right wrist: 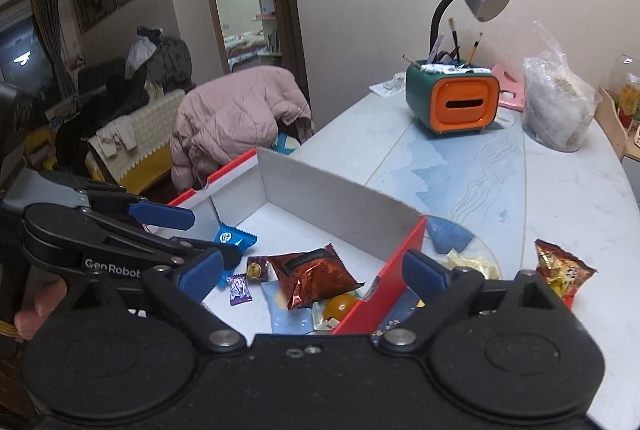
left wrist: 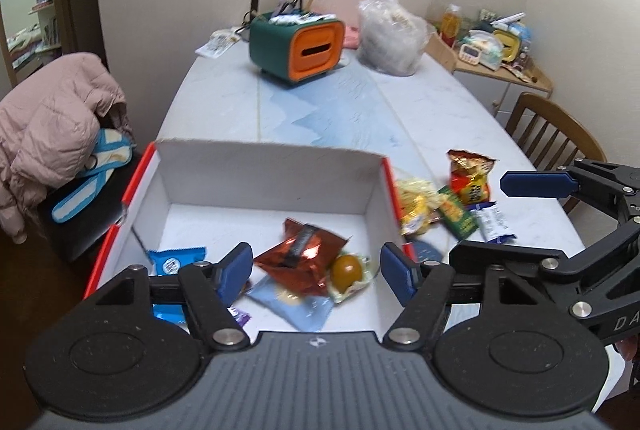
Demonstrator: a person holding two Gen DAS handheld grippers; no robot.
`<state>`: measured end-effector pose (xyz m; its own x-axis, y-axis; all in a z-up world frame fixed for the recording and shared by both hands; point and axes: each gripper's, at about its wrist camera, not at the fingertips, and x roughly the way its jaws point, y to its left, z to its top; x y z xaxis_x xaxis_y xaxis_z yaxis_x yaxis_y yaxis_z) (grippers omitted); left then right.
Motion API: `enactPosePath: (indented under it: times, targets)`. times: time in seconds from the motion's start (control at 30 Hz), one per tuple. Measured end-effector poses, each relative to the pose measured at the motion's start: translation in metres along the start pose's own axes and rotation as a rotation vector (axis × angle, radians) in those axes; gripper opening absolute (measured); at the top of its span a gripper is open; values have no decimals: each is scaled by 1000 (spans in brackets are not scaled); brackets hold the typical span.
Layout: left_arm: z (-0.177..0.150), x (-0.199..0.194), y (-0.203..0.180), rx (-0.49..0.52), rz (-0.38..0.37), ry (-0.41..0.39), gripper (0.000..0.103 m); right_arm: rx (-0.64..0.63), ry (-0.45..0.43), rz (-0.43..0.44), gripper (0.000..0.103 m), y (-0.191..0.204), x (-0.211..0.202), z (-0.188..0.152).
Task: Organize snacks
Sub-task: 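Withdraw both tools from the box back toward the remaining snacks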
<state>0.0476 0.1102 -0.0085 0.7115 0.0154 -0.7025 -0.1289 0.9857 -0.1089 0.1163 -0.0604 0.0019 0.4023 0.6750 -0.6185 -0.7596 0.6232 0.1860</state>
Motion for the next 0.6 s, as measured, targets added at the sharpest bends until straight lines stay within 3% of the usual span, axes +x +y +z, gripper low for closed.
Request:
enactPosePath:
  times: [0.2,0.37,0.5,0.6]
  targets:
    - [4,0,-25,2,-42,-28,81,14,-47,-21,103,-19,-24,-7]
    - [6,8,-47,10,-70,-44,85,31,-49,-58,103,-42,-40,-17]
    - [6,21,-66,-5,-95,-40,98,52,-40,-84,103,-64,-50,-28]
    - [8,34,-82,-15,-94,-26,98,64,-28,-110,103,-82,-57,-37]
